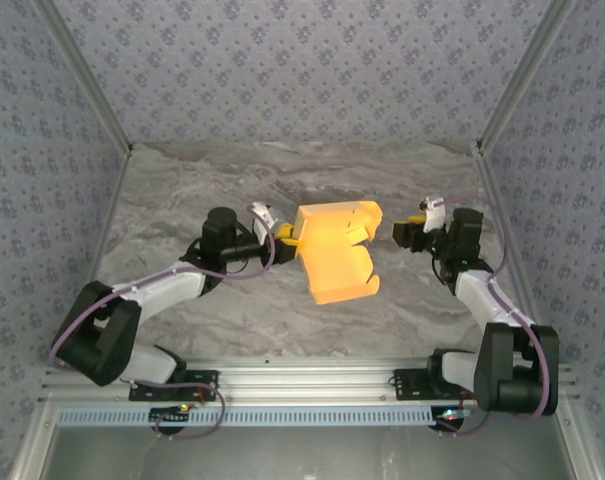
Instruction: Fold the paper box
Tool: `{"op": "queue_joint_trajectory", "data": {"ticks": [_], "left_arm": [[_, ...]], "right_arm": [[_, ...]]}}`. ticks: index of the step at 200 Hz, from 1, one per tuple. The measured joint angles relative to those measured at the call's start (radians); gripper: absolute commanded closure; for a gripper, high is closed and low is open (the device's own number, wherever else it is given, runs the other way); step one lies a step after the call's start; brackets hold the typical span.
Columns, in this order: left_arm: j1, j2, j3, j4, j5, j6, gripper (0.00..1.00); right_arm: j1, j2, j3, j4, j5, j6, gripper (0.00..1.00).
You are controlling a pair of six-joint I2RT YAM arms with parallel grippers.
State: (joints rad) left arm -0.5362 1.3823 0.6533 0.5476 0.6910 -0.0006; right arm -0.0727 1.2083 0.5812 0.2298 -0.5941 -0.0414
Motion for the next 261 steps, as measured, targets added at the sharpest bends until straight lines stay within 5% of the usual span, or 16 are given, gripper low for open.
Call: {"op": "queue_joint_trajectory", "data": {"ticks": [102, 184, 261], "left_arm": [[0.013, -0.012, 0.0, -0.025, 0.079, -0.001, 0.6], [0.013, -0.012, 0.0, -0.029, 0.082, 0.003, 0.6], [0.013, -0.027, 0.0, -0.031, 0.027, 0.014, 0.6]], "right_arm": [[0.118, 0.043, 0.107, -0.122, -0.364, -0.238, 0.51], [0.19, 0.056, 0.109, -0.071, -0.338, -0.225, 0.53], [0.298, 0.056, 0.069, 0.09, -0.096, -0.096, 0.66]]}}
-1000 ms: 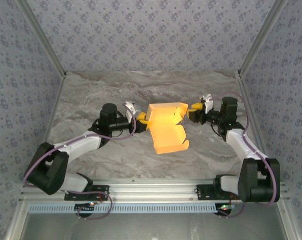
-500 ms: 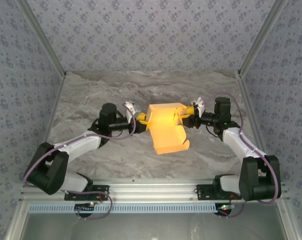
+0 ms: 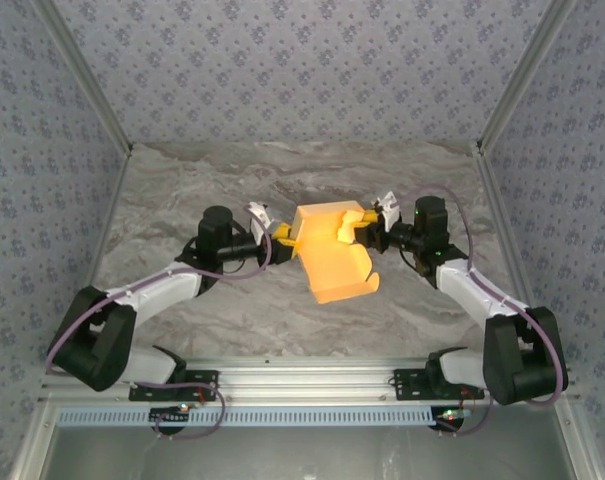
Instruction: Fold the paper box
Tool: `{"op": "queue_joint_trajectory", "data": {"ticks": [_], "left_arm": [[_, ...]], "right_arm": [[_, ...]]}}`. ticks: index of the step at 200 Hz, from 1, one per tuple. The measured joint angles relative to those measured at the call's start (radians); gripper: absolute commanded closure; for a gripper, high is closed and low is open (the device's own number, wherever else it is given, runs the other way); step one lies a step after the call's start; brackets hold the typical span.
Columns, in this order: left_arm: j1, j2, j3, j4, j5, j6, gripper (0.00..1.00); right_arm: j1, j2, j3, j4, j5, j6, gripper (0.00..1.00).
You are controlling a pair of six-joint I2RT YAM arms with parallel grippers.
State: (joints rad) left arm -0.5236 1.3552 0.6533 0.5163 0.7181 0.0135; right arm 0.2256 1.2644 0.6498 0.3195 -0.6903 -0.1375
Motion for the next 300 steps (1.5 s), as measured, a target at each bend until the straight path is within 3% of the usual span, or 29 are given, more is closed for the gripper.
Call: {"op": "queue_joint_trajectory", "data": {"ticks": [47, 90, 166, 185, 198, 208, 255, 300], "left_arm": [[-0.021, -0.021, 0.0, -0.031, -0.04, 0.047, 0.6], [-0.037, -0.022, 0.0, -0.044, -0.097, 0.053, 0.6], [-0.044, -0.022, -0.033, -0.067, -0.241, 0.055, 0.6], [-0.049, -0.022, -0.051, -0.063, -0.272, 0.053, 0.61], [-0.049, -0.022, -0.063, -0.048, -0.29, 0.049, 0.61], [-0.051, -0.022, -0.068, -0.034, -0.293, 0.045, 0.61], [-0.066, -0.022, -0.069, -0.019, -0.311, 0.027, 0.61], [-0.05, -0.026, -0.069, -0.018, -0.34, 0.026, 0.61]], "right_arm": [[0.09, 0.02, -0.015, 0.101, 0.206, 0.097, 0.65], [0.169, 0.083, -0.017, 0.174, 0.402, 0.187, 0.78], [0.335, 0.168, 0.005, 0.219, 0.789, 0.258, 0.89], [0.365, 0.19, 0.01, 0.247, 0.869, 0.28, 0.88], [0.378, 0.212, 0.011, 0.263, 0.901, 0.297, 0.76], [0.383, 0.234, 0.014, 0.265, 0.927, 0.3, 0.73], [0.349, 0.264, 0.015, 0.277, 0.877, 0.302, 0.63], [0.235, 0.203, -0.002, 0.253, 0.602, 0.214, 0.54]]}}
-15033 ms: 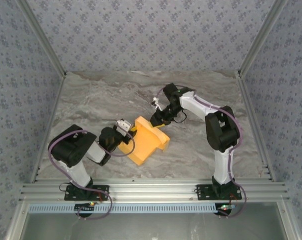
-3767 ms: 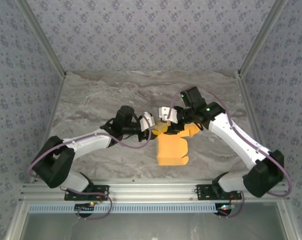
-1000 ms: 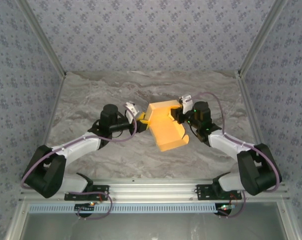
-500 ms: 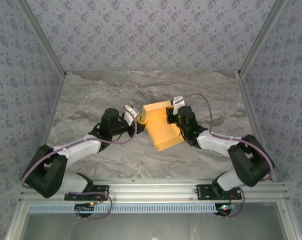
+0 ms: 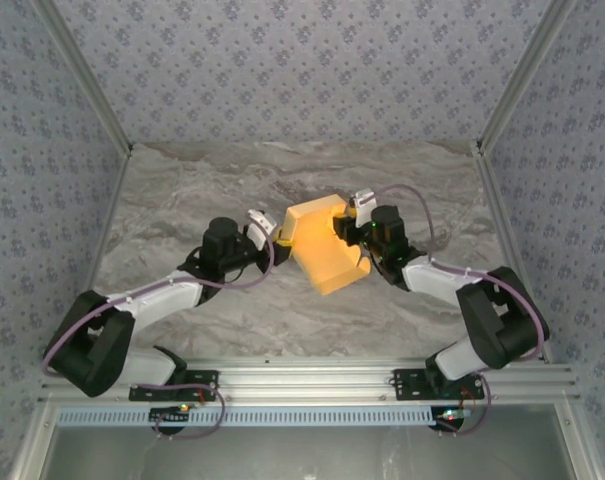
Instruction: Fold the paper box
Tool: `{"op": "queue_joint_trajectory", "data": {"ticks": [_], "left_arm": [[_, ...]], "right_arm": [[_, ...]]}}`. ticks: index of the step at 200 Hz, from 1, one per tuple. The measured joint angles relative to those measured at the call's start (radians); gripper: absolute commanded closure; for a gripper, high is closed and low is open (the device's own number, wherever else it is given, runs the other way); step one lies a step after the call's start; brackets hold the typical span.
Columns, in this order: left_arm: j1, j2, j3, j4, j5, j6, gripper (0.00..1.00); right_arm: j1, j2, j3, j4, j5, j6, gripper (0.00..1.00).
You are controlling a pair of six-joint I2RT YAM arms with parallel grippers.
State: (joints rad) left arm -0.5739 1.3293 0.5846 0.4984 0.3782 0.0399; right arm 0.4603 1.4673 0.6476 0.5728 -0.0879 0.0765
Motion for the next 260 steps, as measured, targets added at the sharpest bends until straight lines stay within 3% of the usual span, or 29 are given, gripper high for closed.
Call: {"op": "queue_joint_trajectory", "data": {"ticks": [47, 102, 129, 206, 235, 260], "left_arm": [[0.007, -0.005, 0.0, 0.013, -0.008, -0.008, 0.61], [0.007, -0.013, 0.0, 0.038, -0.001, -0.035, 0.61], [0.002, -0.013, 0.0, 0.037, -0.001, -0.038, 0.61], [-0.023, -0.083, -0.006, 0.025, -0.037, -0.057, 0.62], [-0.025, -0.094, -0.014, 0.019, -0.058, -0.06, 0.61], [-0.026, -0.094, -0.017, 0.018, -0.058, -0.061, 0.62]], "right_arm": [[-0.09, -0.066, -0.017, -0.063, -0.184, -0.066, 0.49], [-0.064, -0.002, -0.008, -0.068, -0.24, -0.053, 0.45], [-0.041, 0.045, 0.029, -0.063, -0.237, -0.034, 0.48], [0.056, 0.119, 0.156, -0.076, -0.01, -0.039, 0.73], [0.087, 0.121, 0.159, -0.077, 0.089, -0.044, 0.72], [0.103, 0.121, 0.159, -0.075, 0.153, -0.042, 0.58]]}}
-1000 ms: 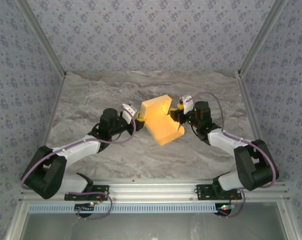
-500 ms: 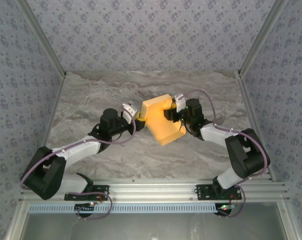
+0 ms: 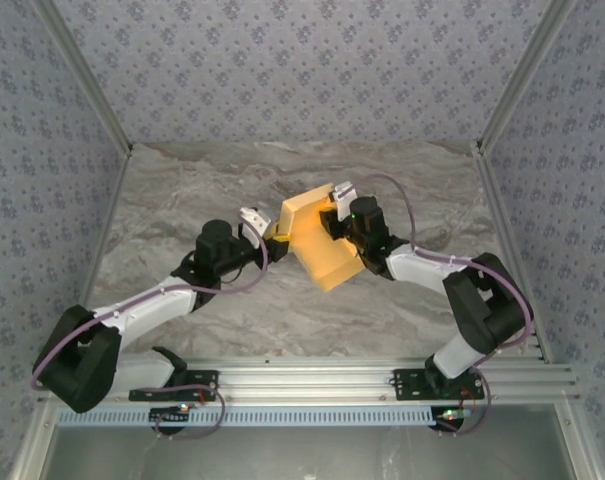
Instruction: Fold the paper box
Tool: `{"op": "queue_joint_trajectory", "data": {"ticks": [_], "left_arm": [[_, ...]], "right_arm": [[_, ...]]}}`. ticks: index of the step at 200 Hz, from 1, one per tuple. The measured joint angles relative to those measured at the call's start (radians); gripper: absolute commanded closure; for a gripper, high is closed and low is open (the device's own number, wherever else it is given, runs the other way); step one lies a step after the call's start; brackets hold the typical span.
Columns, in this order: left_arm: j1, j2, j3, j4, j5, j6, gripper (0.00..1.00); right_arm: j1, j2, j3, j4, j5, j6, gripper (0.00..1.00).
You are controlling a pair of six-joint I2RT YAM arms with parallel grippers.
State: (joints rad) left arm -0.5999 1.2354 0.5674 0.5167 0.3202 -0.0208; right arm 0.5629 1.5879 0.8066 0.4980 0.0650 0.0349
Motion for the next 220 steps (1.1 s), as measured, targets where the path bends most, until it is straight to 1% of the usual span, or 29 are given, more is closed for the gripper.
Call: {"op": "queue_joint_trajectory", "data": {"ticks": [9, 20, 53, 84, 104, 150, 191, 220], "left_arm": [[0.0, 0.0, 0.0, 0.0, -0.003, 0.0, 0.62], [-0.003, 0.0, 0.0, 0.0, -0.004, 0.0, 0.62], [-0.003, -0.007, 0.0, 0.0, -0.002, 0.0, 0.61], [-0.005, -0.018, -0.004, 0.005, 0.005, 0.001, 0.61], [-0.005, -0.018, -0.01, 0.011, 0.005, 0.001, 0.61], [-0.014, -0.018, -0.015, 0.014, 0.008, 0.0, 0.61], [-0.021, -0.018, -0.015, 0.019, 0.008, 0.0, 0.61], [-0.024, -0.018, -0.015, 0.033, 0.008, 0.0, 0.62]], "right_arm": [[-0.001, -0.001, -0.002, 0.003, 0.007, -0.006, 0.54], [-0.01, -0.01, -0.012, 0.01, -0.01, -0.004, 0.54], [-0.065, -0.094, -0.085, 0.033, -0.138, -0.018, 0.52], [-0.103, -0.148, -0.13, 0.1, -0.212, -0.02, 0.52], [-0.117, -0.152, -0.158, 0.158, -0.224, 0.003, 0.51], [-0.117, -0.13, -0.158, 0.245, -0.227, 0.028, 0.5], [-0.117, -0.084, -0.126, 0.265, -0.215, 0.036, 0.53], [-0.12, -0.075, -0.116, 0.287, -0.212, 0.048, 0.52]]}}
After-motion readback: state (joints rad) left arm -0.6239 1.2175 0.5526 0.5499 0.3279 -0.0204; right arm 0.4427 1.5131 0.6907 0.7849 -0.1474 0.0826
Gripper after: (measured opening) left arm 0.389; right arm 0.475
